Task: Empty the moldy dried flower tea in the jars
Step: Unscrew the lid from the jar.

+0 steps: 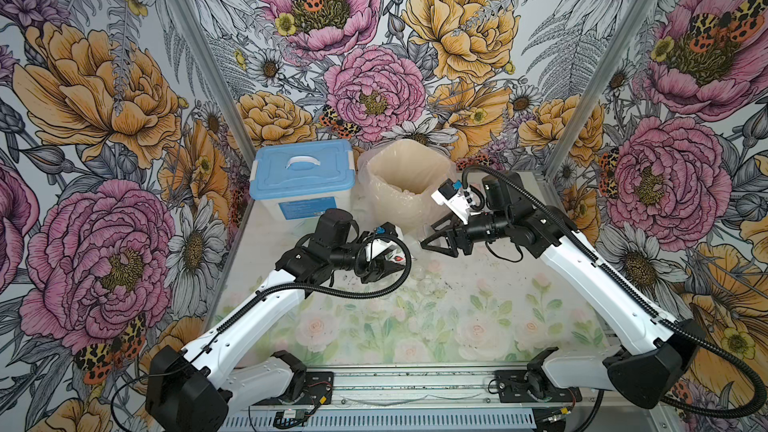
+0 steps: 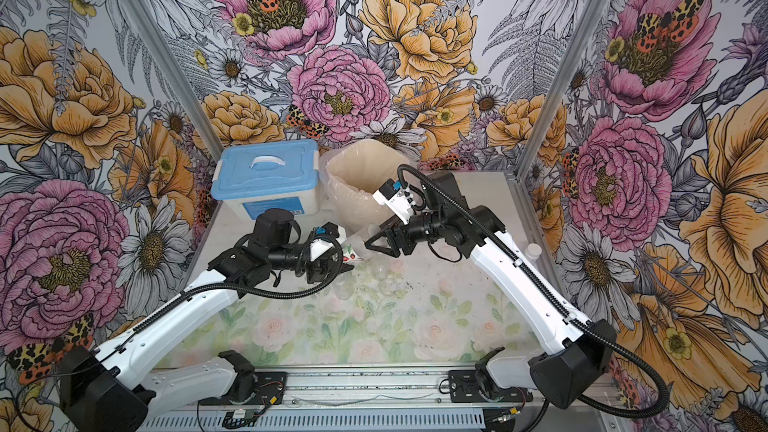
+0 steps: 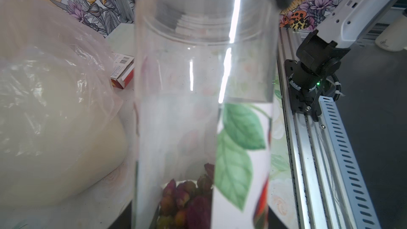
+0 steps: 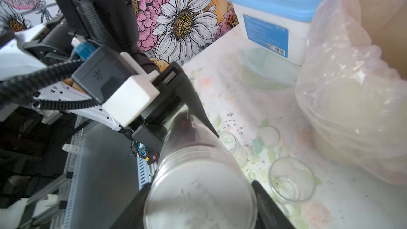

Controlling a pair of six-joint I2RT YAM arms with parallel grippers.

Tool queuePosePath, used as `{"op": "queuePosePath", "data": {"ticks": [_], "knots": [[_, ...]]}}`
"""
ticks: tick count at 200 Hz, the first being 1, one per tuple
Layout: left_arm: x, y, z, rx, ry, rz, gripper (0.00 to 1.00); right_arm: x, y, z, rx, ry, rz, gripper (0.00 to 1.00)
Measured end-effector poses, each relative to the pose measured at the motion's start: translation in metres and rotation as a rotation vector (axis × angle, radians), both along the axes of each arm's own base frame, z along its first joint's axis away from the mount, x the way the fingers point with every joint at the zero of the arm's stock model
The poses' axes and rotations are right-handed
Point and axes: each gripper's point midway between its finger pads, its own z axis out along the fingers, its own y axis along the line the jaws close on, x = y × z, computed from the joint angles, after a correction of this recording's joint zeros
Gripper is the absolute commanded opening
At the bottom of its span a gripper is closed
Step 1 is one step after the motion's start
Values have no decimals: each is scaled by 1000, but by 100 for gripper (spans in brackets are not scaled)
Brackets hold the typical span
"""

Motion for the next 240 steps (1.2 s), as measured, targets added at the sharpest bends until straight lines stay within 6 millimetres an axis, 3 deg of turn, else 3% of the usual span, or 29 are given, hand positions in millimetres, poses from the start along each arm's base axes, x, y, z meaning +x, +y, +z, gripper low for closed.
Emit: {"op": "queuePosePath", "data": {"ticks": [54, 74, 96, 126, 157, 208, 240], "knots": [[-5, 2, -9, 21, 34, -22, 52, -5, 0, -9, -32, -179, 122, 41], [-5, 2, -9, 23, 30, -24, 52, -6, 0, -9, -35, -207, 139, 55], [-4, 3, -9, 26, 30, -18, 52, -5, 0, -9, -37, -207, 132, 80], [2, 9, -5, 44, -8, 33, 52, 1, -2, -9, -39, -115, 48, 92], [12, 18, -1, 73, -67, 103, 52, 7, -6, 1, -8, 9, -69, 99], [23, 25, 3, 124, -157, 184, 52, 30, -11, 30, 84, 232, -323, 98], [28, 30, 9, 134, -201, 214, 53, 45, -2, 12, 79, 383, -388, 95]]}}
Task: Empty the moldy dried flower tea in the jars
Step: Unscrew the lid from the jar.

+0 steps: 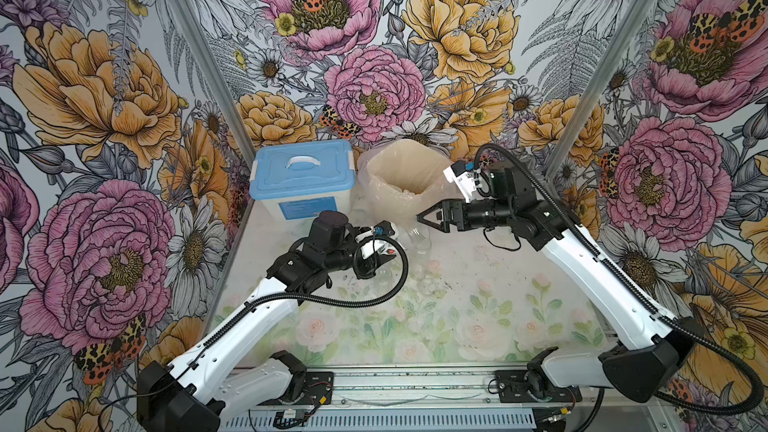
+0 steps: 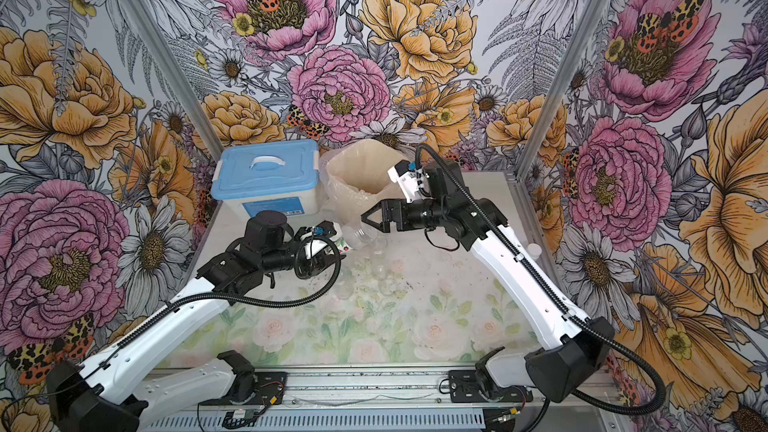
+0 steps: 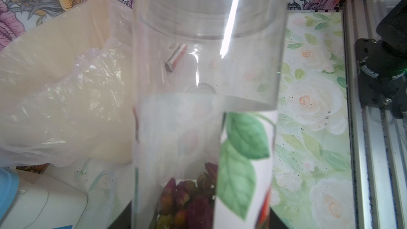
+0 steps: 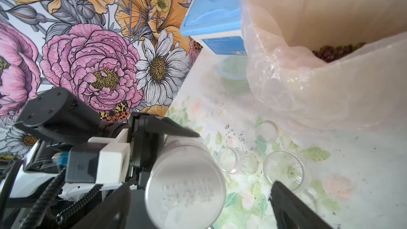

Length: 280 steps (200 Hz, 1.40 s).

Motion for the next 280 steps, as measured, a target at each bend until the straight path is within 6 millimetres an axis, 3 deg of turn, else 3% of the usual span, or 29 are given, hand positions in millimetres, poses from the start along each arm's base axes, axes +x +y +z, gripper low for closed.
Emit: {"op": "queuePosePath", "data": {"ticks": [32, 99, 183, 223, 280], "knots": [[1, 5, -11, 31, 13, 25, 53, 6, 7, -15, -6, 77, -16, 90], [2, 4, -10, 28, 5, 27, 53, -11, 23, -10, 17, 91, 57, 88], [2, 3, -7, 18, -2, 20, 53, -16, 26, -10, 4, 31, 114, 49], [-11, -2, -12, -17, 53, -52, 53, -32, 21, -15, -26, -162, 259, 30], [-26, -11, -11, -84, 124, -159, 54, -49, 10, -9, -154, -630, 450, 26]]}}
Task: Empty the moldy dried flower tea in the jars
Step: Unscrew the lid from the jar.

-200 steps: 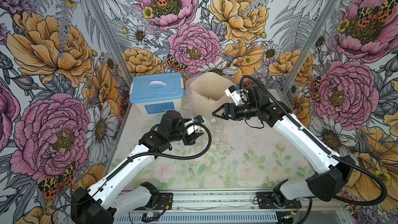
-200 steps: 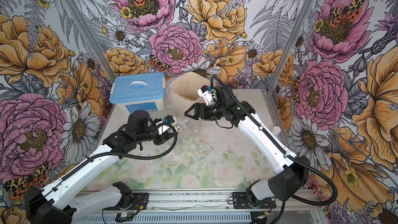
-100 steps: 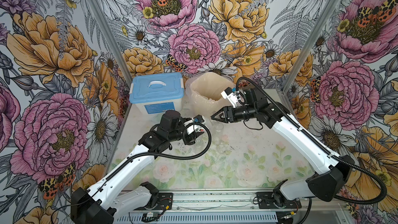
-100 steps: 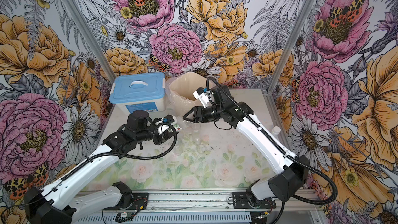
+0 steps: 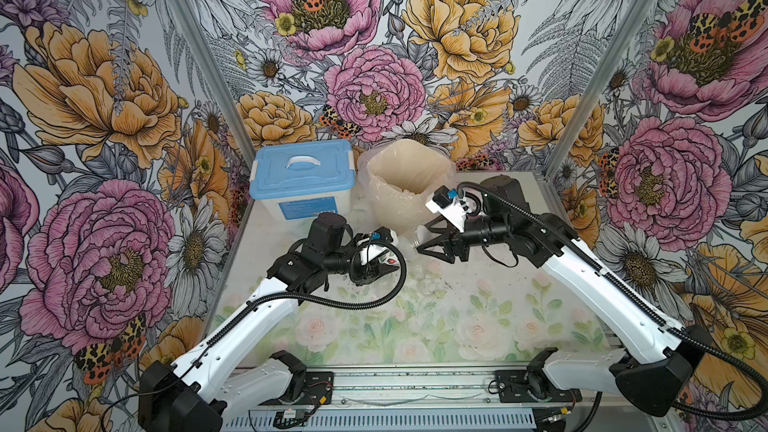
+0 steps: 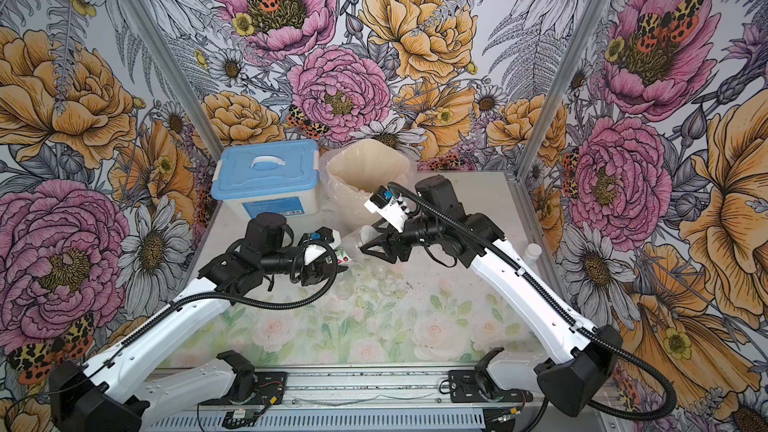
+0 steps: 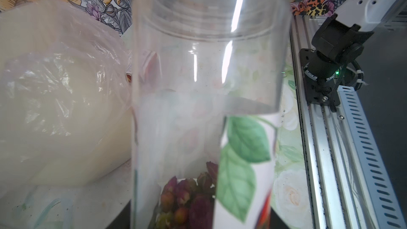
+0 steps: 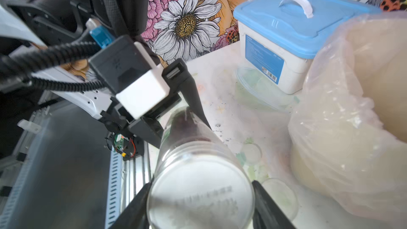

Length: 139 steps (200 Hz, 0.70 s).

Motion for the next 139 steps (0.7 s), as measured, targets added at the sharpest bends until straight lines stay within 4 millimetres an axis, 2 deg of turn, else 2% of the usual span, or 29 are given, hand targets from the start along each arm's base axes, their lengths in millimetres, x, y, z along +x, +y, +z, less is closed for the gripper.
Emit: {"op": "queuePosePath", "data": {"ticks": [29, 53, 139], "knots": [[-2, 0, -11, 19, 52, -1, 54, 2, -3, -12, -66, -153, 62, 27], [-3, 2, -13, 23, 65, 2, 54, 3, -2, -14, -88, -223, 97, 29], [-3, 2, -12, 23, 66, 3, 54, 0, 0, -14, -75, -229, 128, 28]]}}
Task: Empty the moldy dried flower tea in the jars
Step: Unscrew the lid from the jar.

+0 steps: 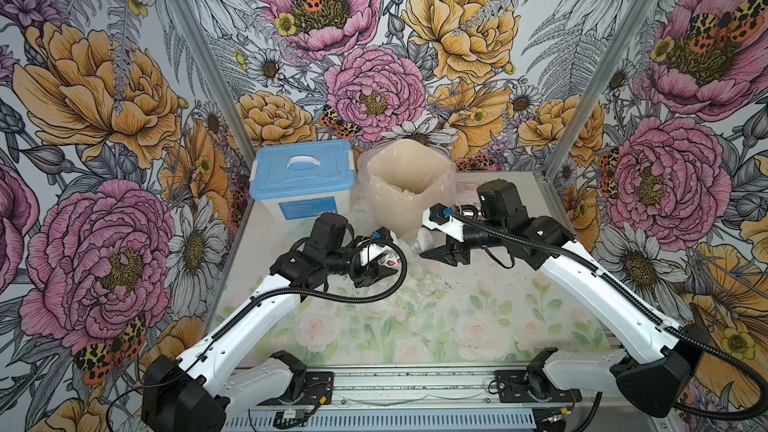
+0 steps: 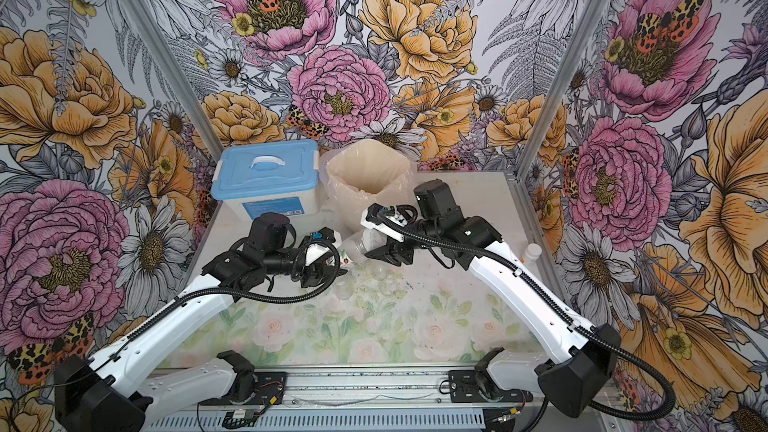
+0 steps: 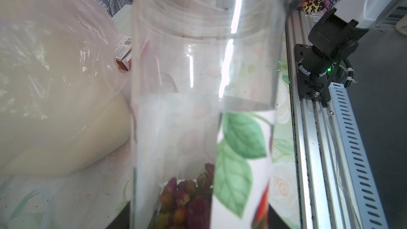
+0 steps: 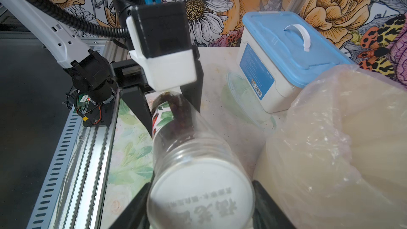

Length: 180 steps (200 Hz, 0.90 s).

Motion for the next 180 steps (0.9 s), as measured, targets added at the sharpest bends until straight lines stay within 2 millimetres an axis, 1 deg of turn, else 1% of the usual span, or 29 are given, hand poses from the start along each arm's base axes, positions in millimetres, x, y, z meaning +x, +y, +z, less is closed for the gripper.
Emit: {"op": "queuePosePath", "data": {"ticks": [119, 144, 180], "knots": [[-1, -1, 5, -15, -13, -9, 54, -1, -11, 10, 59, 47, 14, 26], [-1, -1, 6, -17, -16, -8, 54, -1, -15, 12, 67, 61, -1, 26], [-1, -1, 12, -30, -39, -8, 54, 2, -25, 16, 71, 67, -53, 26]]}}
